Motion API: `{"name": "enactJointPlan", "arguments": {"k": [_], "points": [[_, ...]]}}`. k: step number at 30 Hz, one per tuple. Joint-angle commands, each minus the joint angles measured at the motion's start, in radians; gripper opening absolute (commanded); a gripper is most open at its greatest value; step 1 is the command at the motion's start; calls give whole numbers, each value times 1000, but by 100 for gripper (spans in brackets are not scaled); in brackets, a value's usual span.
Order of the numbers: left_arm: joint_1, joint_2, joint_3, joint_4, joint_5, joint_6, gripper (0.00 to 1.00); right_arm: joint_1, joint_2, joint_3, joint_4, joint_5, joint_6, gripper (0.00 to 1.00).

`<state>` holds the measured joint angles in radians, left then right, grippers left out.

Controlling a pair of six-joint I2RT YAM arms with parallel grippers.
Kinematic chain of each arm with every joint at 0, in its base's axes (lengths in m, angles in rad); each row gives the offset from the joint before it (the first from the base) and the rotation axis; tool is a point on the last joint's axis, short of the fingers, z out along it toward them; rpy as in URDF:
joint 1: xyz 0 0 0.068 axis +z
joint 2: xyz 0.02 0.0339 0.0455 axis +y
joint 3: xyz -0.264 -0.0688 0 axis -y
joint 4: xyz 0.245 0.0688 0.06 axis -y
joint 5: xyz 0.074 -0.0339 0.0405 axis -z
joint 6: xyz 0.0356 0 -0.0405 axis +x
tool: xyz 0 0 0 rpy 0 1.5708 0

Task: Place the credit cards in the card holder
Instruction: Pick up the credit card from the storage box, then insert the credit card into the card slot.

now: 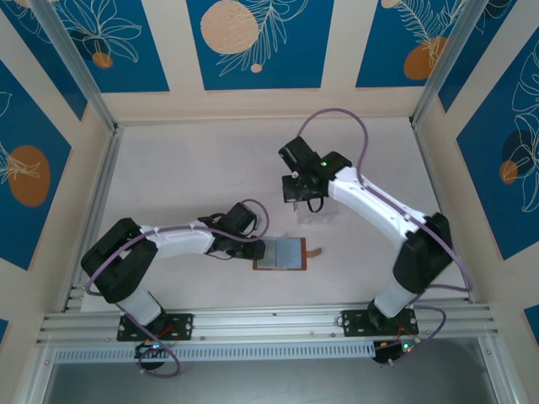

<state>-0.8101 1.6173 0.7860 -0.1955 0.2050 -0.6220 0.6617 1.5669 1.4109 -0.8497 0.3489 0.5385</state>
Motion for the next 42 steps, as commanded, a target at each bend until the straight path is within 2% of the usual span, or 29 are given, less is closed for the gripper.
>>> {"name": "enactJointPlan", "arguments": {"k": [1, 5, 8, 15, 42], "points": [[-14, 56, -42, -2, 27, 9, 34, -8, -86, -196, 217, -209, 97, 0], [-14, 64, -47, 7, 31, 10, 33, -8, -196, -440, 468, -288, 226, 0], [-13, 75, -46, 11, 34, 11, 33, 6, -235, -562, 596, -319, 286, 0], [-14, 88, -47, 16, 39, 8, 33, 20, -229, -689, 750, -377, 344, 0], [-12, 89, -44, -3, 40, 7, 32, 47, -232, -816, 800, -294, 364, 0]]}}
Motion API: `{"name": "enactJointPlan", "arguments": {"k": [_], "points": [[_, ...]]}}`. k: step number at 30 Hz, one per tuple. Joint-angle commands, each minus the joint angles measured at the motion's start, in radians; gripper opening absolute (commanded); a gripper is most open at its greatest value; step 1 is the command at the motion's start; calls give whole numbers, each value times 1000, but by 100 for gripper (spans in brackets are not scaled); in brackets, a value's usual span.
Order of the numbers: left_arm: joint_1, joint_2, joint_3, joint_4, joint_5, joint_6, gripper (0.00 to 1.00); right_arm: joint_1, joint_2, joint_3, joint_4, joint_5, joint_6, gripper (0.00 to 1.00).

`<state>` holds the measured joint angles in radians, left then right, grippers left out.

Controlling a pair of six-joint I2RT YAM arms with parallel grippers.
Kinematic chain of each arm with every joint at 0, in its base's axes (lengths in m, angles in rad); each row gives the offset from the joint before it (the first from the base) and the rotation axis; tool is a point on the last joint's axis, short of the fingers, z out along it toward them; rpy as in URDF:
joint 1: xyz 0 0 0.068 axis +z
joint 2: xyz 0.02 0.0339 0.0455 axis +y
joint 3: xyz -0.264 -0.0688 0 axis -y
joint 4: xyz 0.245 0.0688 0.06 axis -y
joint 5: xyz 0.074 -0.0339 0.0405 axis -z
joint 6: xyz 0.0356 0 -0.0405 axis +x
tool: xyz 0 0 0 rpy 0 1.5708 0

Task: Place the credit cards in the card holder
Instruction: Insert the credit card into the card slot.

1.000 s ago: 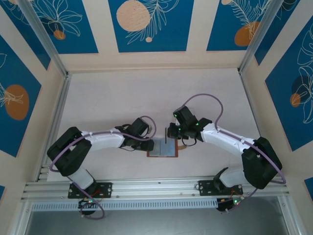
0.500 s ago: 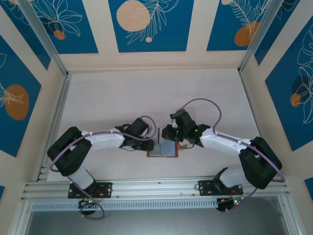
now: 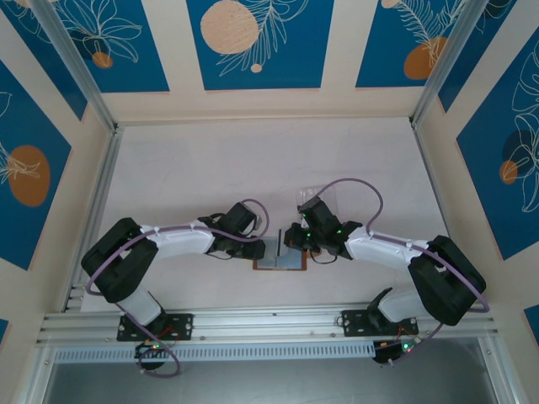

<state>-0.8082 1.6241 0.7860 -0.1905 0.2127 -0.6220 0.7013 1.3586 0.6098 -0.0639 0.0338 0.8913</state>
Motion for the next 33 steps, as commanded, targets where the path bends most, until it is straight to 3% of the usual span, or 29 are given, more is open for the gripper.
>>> {"name": "enactJointPlan", "arguments": {"k": [1, 33], "points": [[-14, 82, -43, -9, 31, 7, 32, 9, -21, -16, 15, 21, 11, 0], [-15, 82, -39, -17, 28, 7, 32, 31, -15, -148, 110, -31, 68, 0]]}}
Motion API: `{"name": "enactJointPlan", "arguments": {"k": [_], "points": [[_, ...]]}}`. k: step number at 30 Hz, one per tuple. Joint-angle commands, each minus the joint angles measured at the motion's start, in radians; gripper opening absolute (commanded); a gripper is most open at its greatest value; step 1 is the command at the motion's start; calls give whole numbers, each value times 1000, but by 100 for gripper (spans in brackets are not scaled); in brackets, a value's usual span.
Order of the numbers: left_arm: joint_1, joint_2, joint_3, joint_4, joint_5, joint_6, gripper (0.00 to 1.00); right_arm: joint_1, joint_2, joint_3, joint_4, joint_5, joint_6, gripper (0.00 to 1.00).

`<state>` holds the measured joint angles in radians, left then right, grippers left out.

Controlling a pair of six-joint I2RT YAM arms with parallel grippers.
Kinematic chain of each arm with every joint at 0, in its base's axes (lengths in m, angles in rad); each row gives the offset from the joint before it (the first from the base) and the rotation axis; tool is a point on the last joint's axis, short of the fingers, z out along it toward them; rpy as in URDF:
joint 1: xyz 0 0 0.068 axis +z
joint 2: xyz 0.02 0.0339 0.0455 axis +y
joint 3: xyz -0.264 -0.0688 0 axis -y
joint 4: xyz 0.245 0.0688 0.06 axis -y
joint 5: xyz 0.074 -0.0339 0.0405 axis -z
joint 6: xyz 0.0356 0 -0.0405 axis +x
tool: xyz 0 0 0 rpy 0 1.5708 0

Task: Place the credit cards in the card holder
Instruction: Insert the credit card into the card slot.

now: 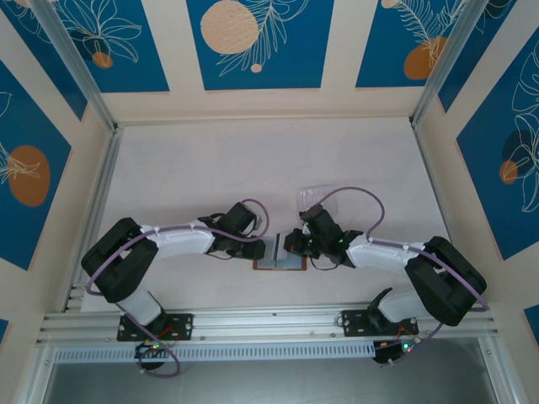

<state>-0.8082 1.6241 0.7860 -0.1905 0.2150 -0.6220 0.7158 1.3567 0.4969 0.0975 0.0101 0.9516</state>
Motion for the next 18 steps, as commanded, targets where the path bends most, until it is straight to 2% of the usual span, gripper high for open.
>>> {"name": "enactJointPlan", "arguments": {"k": [1, 8, 18], "points": [[-15, 83, -39, -17, 26, 7, 32, 19, -17, -40, -62, -3, 6, 0], [-15, 83, -39, -17, 26, 5, 32, 20, -49, -86, -116, 0, -16, 0], [-15, 89, -36, -15, 27, 2, 32, 34, 60, -46, -64, -27, -38, 0]]}}
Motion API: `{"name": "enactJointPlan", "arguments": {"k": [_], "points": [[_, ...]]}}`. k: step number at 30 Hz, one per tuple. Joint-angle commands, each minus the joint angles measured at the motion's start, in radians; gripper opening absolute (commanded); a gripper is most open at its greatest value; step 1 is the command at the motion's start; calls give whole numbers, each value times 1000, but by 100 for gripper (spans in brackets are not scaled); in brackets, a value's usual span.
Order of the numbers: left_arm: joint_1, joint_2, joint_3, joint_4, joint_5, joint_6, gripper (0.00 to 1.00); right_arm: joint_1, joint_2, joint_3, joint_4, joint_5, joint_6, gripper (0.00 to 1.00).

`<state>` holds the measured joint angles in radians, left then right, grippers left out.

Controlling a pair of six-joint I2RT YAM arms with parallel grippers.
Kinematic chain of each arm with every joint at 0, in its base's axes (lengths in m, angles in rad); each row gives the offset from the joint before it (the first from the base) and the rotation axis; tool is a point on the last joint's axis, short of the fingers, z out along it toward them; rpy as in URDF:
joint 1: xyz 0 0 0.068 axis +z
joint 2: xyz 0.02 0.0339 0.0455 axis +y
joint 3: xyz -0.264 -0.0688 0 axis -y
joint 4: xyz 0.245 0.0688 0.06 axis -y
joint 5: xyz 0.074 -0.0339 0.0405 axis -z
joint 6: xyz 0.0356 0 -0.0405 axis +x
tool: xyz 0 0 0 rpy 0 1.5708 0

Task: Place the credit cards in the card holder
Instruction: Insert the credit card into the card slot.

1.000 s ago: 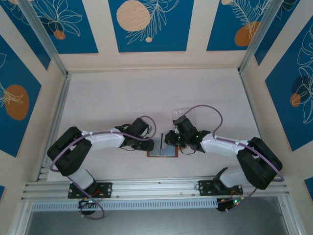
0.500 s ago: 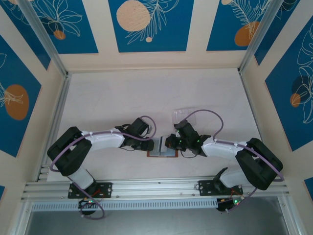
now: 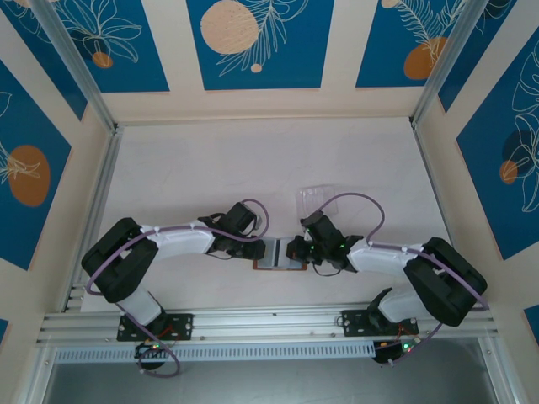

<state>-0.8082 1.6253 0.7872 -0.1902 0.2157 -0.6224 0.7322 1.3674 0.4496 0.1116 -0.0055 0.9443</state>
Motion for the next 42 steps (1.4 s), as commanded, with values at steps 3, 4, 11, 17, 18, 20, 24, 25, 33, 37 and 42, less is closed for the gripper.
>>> {"name": "enactJointPlan", "arguments": {"k": [3, 4, 11, 17, 18, 20, 24, 25, 33, 37, 42], "points": [[-15, 89, -38, -16, 25, 3, 32, 22, 66, 15, -78, -14, -38, 0], [-16, 90, -40, -15, 25, 4, 32, 24, 68, 19, -81, -16, -42, 0], [-15, 87, -48, -9, 24, 2, 32, 28, 64, 29, -102, -24, -63, 0], [-16, 78, -49, -11, 24, 1, 32, 50, 153, 70, -51, -38, -62, 0], [-15, 75, -49, -12, 23, 2, 32, 53, 165, 75, -37, -45, -59, 0], [-16, 73, -49, -15, 22, 4, 32, 59, 176, 79, -16, -50, -53, 0], [-16, 73, -56, -12, 19, 4, 32, 62, 171, 79, 8, -72, -52, 7], [-16, 74, -58, -9, 20, 3, 32, 61, 166, 79, 6, -83, -59, 12], [-15, 74, -78, 10, 20, -2, 32, 13, 24, 152, -224, -193, -144, 36], [-15, 76, -83, 18, 22, -3, 32, 4, 9, 225, -356, -171, -193, 38], [-14, 71, -84, 19, 22, -4, 32, 1, 59, 291, -449, -79, -206, 17]]}}
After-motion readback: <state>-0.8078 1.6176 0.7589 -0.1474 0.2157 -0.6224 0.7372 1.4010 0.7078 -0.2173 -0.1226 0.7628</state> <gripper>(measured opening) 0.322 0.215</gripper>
